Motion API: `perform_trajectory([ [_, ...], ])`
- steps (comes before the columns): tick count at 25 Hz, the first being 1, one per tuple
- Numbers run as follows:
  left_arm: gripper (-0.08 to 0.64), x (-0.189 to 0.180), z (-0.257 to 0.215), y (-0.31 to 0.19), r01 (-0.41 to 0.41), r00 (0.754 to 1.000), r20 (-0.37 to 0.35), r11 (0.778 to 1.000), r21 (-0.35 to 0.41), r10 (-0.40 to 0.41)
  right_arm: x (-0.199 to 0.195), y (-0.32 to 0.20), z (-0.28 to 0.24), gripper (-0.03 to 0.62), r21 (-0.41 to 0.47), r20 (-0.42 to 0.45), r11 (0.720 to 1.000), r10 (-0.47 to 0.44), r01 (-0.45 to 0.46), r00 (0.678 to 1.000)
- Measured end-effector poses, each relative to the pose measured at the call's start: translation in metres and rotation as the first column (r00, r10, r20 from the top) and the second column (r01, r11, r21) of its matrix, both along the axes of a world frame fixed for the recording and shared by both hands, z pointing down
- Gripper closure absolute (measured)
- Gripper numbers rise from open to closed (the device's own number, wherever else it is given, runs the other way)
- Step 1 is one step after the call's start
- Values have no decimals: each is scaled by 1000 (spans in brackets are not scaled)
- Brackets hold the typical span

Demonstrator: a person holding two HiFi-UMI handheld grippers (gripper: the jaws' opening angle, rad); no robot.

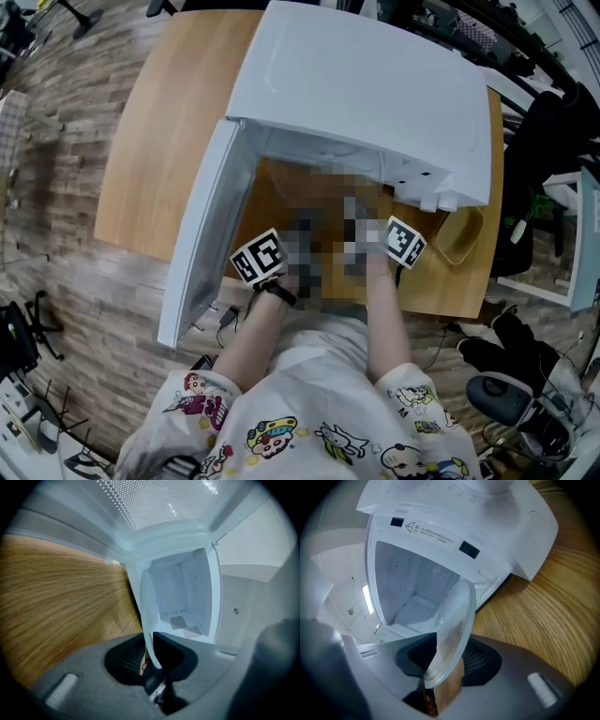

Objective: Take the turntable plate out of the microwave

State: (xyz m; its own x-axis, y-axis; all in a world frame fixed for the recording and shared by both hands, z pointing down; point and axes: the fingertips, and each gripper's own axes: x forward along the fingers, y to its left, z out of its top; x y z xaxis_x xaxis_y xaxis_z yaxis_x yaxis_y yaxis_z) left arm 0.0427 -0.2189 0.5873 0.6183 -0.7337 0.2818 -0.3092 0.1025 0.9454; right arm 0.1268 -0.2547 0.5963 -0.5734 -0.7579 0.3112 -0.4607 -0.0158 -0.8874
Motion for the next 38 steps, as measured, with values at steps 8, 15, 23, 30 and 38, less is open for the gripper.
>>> perform_trajectory([
  [8, 483, -3, 1, -8, -13, 999, 40, 999, 31, 12, 1, -5, -4, 508, 1, 117, 999, 42, -42, 992],
  [15, 420, -3, 1, -37, 20, 1000, 14, 998, 56, -21, 0, -5, -4, 518, -8, 150, 999, 54, -53, 987],
  [23, 492, -6, 6, -47, 37, 998, 45, 999, 35, -38, -1, -5, -6, 518, 4, 170, 999, 50, -52, 984],
  [30, 505, -7, 5, -36, 33, 999, 19, 998, 45, -34, -1, 8, -3, 522, -13, 180, 998, 64, -62, 982],
  [38, 511, -6, -4, -21, 30, 1000, -3, 997, 75, -30, -1, 23, -15, 520, 40, 226, 997, 50, -61, 973],
])
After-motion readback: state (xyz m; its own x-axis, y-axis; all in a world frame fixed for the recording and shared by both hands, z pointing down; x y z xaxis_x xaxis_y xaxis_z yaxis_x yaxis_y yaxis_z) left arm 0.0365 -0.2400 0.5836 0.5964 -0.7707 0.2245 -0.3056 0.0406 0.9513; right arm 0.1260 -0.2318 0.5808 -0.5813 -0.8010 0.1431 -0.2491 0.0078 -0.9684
